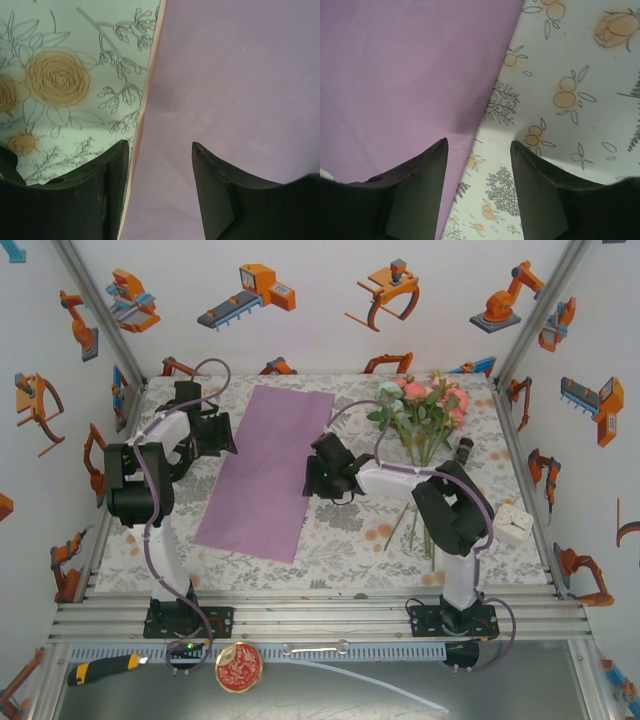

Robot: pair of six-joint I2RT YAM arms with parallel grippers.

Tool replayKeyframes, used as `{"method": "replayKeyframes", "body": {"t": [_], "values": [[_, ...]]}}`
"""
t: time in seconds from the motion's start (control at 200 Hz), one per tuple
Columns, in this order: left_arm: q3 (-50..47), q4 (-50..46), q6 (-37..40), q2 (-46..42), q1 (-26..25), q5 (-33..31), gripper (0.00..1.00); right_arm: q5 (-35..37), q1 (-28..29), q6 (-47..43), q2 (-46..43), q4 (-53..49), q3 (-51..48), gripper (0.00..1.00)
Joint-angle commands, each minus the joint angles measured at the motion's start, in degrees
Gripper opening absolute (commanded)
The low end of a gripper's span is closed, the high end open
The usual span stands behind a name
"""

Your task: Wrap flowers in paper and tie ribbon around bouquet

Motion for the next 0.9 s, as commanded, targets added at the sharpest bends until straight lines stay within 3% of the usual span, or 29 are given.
{"method": "replayKeyframes", "body": {"t": [0.0,0.09,0.275,0.456,0.896], "values": [[3.38,-3.46,1.67,2.87,0.61,3.81,0.52,-0.77,0.28,0.17,1.36,1.55,2.51,0.46],[4.25,-4.06,1.76,3.58,0.61,4.14,0.47,-0.77,0.28,0.26,2.32,1.23,3.37,0.43],[4.91,-5.60,2.00,4.59,0.66,4.24,0.46,-0.22,0.28,-0.26,3.98,-0.31,5.35,0.41],[5.48,-6.15,2.19,4.64,0.70,4.60,0.35,0.66,0.27,-0.26,4.62,-0.82,5.99,0.35],[1.45,-4.28,-2.05,-2.36,0.61,9.07,0.25,1.95,0.28,-2.12,6.35,-2.96,8.97,0.32]]}}
